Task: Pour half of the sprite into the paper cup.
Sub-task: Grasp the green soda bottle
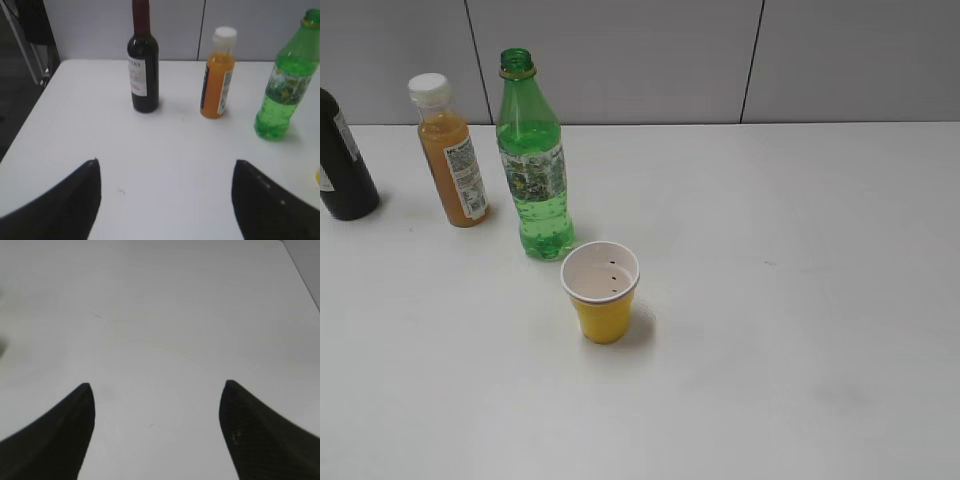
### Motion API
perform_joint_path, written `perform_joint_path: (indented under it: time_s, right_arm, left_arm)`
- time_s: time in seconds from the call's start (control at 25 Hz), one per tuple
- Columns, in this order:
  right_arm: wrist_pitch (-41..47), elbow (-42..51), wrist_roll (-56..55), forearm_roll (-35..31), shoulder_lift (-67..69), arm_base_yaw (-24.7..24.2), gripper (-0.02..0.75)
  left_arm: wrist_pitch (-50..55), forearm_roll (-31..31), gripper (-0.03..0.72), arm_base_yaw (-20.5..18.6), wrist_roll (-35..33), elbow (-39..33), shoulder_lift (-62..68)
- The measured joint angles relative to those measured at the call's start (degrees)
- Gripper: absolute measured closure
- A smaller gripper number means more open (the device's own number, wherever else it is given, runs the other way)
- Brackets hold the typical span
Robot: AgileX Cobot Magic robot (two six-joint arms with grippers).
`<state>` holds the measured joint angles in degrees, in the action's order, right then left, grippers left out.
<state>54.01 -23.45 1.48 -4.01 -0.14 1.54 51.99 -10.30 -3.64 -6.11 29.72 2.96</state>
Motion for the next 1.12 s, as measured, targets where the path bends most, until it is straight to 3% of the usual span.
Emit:
perform_joint_path:
  time_s: [0.32,0.56,1.12]
  right_arm:
    - [0.00,0.00,0.06,0.00,0.00,0.00,0.157]
    - [0.00,0.00,0.06,0.00,0.00,0.00,0.157]
    - [0.00,0.00,0.01,0.00,0.00,0.00,0.157]
  left_arm:
    - [-20.17,-1.92,0.062,0.00,-4.06,-0.40,12.70]
    - [-33.89,-8.77,0.065,0.88,-8.29,-4.68,21.65]
    - [-61.63,-6.55,0.081,21.88,-11.29,-9.85,43.73]
